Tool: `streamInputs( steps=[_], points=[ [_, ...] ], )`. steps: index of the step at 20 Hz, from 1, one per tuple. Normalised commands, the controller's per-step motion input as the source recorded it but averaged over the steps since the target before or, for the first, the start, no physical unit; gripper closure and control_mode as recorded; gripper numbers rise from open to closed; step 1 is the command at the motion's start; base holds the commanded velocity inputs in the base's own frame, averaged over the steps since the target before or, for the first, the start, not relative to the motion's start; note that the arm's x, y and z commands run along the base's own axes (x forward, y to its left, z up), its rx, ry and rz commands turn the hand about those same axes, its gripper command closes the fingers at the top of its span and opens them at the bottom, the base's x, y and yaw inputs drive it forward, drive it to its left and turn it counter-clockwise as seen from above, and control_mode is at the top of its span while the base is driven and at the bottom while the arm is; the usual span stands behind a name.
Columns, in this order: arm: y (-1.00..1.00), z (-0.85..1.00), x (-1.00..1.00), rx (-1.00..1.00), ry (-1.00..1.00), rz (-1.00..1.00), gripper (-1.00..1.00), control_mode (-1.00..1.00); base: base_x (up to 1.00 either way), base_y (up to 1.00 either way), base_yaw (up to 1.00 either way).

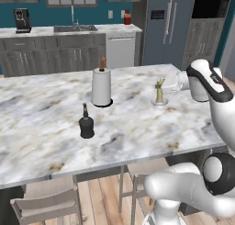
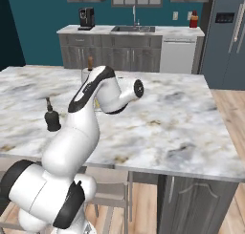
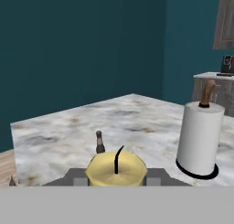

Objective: Get the candle and the liquor from the cabinet and move them to the dining counter.

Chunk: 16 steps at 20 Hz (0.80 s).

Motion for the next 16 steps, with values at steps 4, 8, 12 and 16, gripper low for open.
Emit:
streamInputs(
  steps=[4, 8, 12, 16],
  points=[
    [0.07, -0.78, 0.0, 0.0, 0.0, 0.1, 1.0, -1.0, 0.0, 0.0, 0.0],
    [0.14, -0.72, 0.04, 0.0, 0.0, 0.06, 1.0, -1.0, 0.0, 0.0, 0.0],
    [0.22, -0.49, 0.13, 0.0, 0.0, 0.0, 1.0, -1.0, 0.0, 0.0, 0.0],
    [0.21, -0.34, 0.21, 0.0, 0.0, 0.0, 1.0, -1.0, 0.0, 0.0, 0.0]
  ],
)
